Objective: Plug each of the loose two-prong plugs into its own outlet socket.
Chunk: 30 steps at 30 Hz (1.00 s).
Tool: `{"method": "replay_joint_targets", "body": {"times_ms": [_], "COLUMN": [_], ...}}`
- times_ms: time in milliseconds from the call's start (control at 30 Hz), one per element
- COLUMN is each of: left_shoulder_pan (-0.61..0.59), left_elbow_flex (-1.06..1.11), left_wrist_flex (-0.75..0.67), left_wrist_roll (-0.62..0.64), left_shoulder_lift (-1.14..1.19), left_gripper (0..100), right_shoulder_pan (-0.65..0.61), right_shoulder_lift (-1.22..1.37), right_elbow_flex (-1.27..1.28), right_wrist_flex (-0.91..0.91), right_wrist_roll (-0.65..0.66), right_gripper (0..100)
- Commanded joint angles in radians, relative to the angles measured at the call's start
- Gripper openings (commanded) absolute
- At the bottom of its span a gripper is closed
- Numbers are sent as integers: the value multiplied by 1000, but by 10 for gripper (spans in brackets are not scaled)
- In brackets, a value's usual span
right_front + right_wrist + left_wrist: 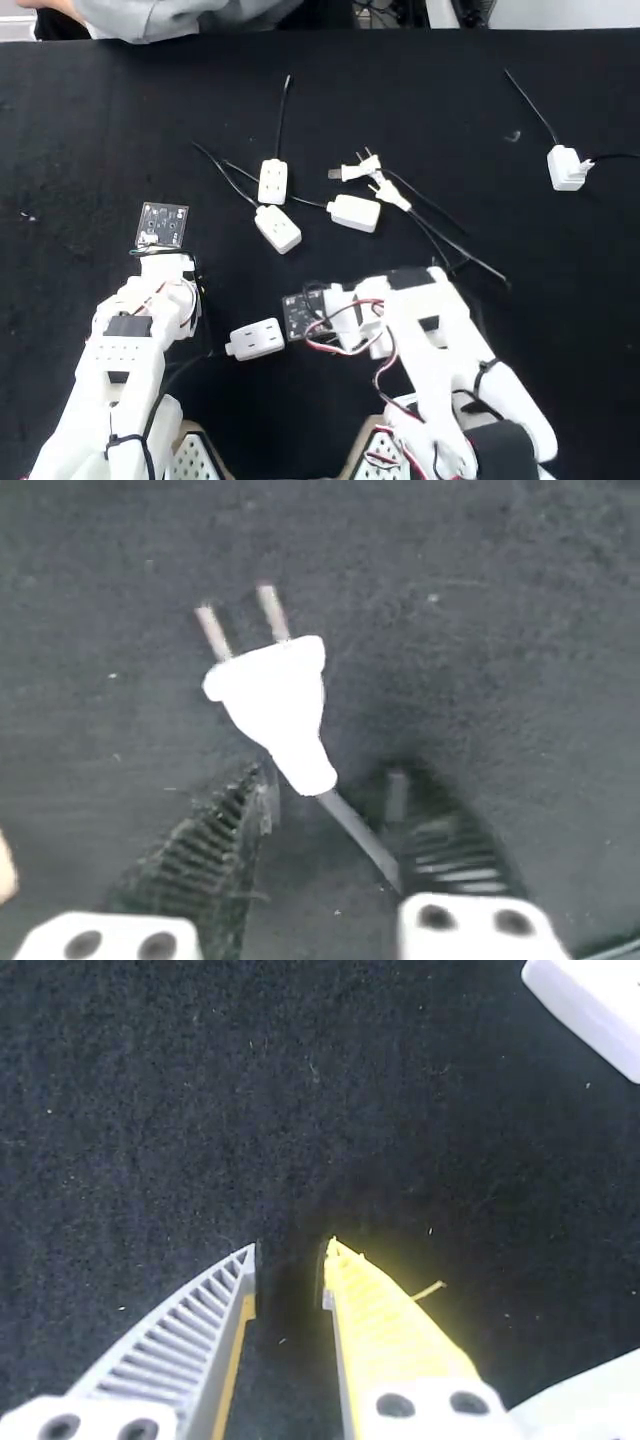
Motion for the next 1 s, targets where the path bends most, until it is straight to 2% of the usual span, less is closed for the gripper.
{"method": "replay_joint_targets", "body": {"times_ms": [0, 233, 400, 700, 867, 967], "left_shoulder_pan": [8, 8, 8, 8, 8, 8], "left_elbow_flex": [-7, -7, -7, -7, -7, -7], "left_wrist_flex": [-11, -11, -11, -11, -11, -11], "left_wrist_roll": [2, 2, 2, 2, 2, 2], "left_shoulder_lift": [-14, -14, -14, -14, -14, -14], "left_gripper": [120, 120, 120, 120, 120, 120], "right_shoulder_pan": [12, 38, 37, -21, -81, -84], "right_shoulder_lift": [15, -143, -234, -196, -180, -176], "right_elbow_flex": [10, -21, 25, 91, 87, 94], "right_wrist_flex": [2, 5, 2, -3, -8, -71], "right_wrist_roll": [-37, -233, -446, -448, -448, -446], "right_gripper": [31, 10, 10, 20, 171, 193]}}
